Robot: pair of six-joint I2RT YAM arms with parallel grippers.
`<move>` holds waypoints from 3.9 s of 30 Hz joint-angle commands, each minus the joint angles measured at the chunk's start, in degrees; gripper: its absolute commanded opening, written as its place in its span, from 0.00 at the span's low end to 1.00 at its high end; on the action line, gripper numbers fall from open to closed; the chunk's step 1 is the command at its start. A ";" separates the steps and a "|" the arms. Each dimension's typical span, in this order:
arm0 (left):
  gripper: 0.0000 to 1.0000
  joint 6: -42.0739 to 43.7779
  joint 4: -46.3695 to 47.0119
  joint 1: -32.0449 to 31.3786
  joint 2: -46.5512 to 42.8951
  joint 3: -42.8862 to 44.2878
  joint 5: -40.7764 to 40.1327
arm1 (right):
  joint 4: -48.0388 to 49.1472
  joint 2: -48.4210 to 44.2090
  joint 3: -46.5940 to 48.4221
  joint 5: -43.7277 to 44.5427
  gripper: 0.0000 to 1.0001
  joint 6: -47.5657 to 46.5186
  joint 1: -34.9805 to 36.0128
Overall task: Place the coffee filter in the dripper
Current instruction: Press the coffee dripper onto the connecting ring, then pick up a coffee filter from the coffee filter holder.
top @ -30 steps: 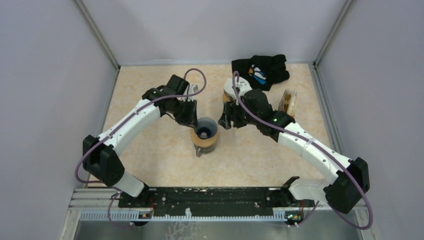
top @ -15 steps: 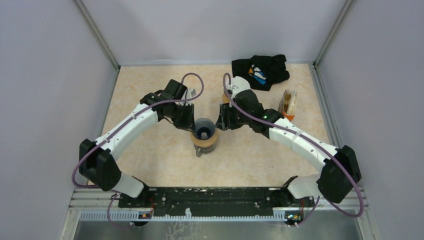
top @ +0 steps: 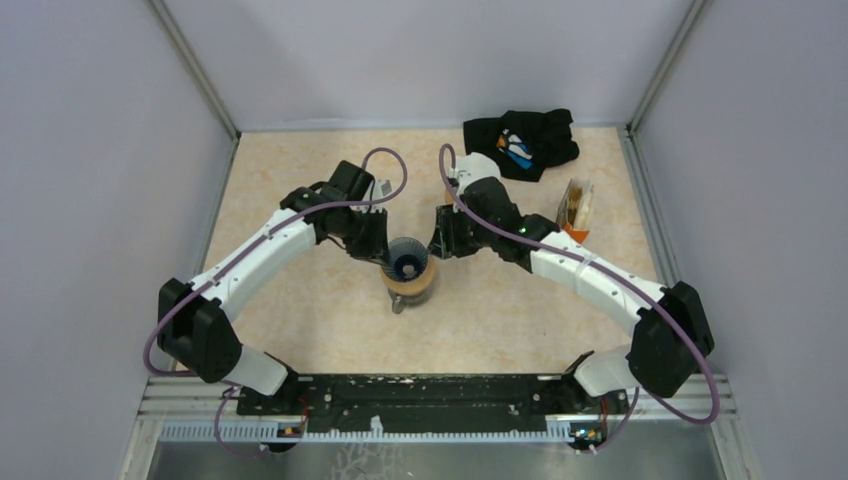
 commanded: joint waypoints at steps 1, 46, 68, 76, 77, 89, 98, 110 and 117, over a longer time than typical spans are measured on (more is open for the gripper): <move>0.18 -0.22 0.86 -0.27 -1.35 0.24 0.17 | 3.30 -1.99 4.63 -0.77 0.41 0.71 0.64; 0.13 0.86 0.20 -0.27 3.29 -0.57 0.78 | -5.75 9.68 9.15 1.68 0.00 -0.77 2.48; 0.14 0.17 1.05 -0.36 2.53 -5.30 -0.64 | -4.77 10.29 3.28 5.36 0.00 -2.36 4.43; 0.24 -0.40 0.79 -0.27 0.99 -2.68 -2.45 | -4.96 6.21 6.67 4.63 0.04 -1.84 4.51; 0.25 -0.49 0.80 -0.27 0.70 -2.23 -3.06 | -5.32 5.89 7.41 4.72 0.06 -1.83 4.44; 0.53 -2.58 2.85 0.63 -3.38 1.18 -6.62 | -9.16 2.38 14.98 7.93 0.35 -2.89 4.43; 0.69 -2.55 8.74 1.54 -11.98 -1.78 -16.19 | -13.77 -3.38 15.70 16.14 0.56 -5.91 3.24; 0.99 3.76 17.64 3.12 -21.27 -7.02 -27.03 | -16.79 -13.55 11.87 28.33 0.77 -10.27 -6.10; 0.99 9.04 20.91 4.40 -21.53 -8.04 -31.59 | -16.51 -14.68 11.78 31.41 0.81 -12.79 -13.42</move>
